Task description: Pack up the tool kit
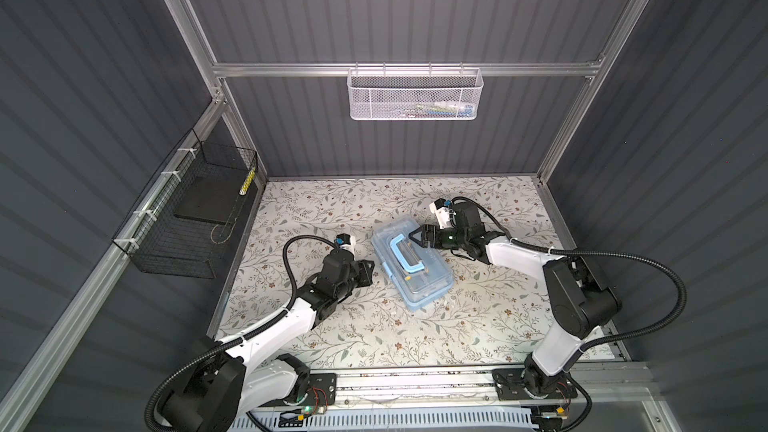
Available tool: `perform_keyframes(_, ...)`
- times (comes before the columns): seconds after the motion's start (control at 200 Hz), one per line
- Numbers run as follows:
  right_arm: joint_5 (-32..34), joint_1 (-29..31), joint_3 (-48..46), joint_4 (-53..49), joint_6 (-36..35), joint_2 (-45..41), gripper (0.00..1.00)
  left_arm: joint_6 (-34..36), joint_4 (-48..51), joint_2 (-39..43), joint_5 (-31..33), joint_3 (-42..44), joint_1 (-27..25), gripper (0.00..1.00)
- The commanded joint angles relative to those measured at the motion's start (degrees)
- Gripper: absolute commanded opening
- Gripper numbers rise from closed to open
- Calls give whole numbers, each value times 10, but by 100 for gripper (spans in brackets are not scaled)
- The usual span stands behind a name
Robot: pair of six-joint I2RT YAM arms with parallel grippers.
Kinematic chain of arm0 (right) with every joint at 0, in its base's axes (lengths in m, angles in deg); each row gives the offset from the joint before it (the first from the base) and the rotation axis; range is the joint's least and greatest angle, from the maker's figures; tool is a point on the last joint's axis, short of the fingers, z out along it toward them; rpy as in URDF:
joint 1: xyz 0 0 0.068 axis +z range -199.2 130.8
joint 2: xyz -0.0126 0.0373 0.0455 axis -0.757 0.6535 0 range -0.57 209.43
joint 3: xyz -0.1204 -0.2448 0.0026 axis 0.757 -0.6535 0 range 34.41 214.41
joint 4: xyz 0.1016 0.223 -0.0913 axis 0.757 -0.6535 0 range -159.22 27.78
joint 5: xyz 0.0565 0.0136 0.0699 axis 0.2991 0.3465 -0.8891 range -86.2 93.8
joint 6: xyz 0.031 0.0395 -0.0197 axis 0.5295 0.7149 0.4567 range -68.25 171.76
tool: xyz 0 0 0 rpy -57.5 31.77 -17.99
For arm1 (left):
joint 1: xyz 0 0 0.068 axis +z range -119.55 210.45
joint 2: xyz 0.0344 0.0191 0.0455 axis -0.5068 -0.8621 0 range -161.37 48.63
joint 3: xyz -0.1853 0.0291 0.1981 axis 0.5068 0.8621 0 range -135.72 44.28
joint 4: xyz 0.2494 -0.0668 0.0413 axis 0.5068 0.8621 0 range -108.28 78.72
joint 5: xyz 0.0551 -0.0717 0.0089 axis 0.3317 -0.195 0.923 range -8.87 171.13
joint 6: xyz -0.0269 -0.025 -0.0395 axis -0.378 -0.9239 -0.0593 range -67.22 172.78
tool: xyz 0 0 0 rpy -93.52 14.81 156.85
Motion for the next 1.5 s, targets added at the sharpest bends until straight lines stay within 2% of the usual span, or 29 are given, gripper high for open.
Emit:
perform_keyframes(0.0, -29, 13, -14, -89, 4, 31, 80, -20, 22, 21, -25, 40, 2, 3)
perform_keyframes(0.03, -30, 13, -14, -89, 4, 32, 80, -21, 7, 23, -34, 49, 2, 0)
perform_keyframes(0.15, -32, 13, -15, -88, 3, 32, 80, -27, -57, 10, -70, 68, 1, 0)
perform_keyframes(0.41, -39, 15, -16, -89, 3, 34, 80, -15, -167, -56, -107, 45, 2, 0)
perform_keyframes(0.581, -41, 17, -20, -89, 4, 34, 80, -9, -198, -69, -121, 40, 2, 0)
perform_keyframes(1.016, -45, 22, -14, -87, 4, 41, 80, -8, -226, -113, -171, 26, 1, 0)
perform_keyframes(1.121, -44, 22, -14, -88, 4, 41, 80, -8, -209, -113, -166, 29, 1, 0)
perform_keyframes(1.326, -44, 23, -15, -88, 4, 41, 80, 1, -166, -63, -118, 40, 2, 0)
perform_keyframes(1.492, -45, 25, -12, -89, 5, 43, 80, 8, -174, -87, -139, 25, 3, 0)
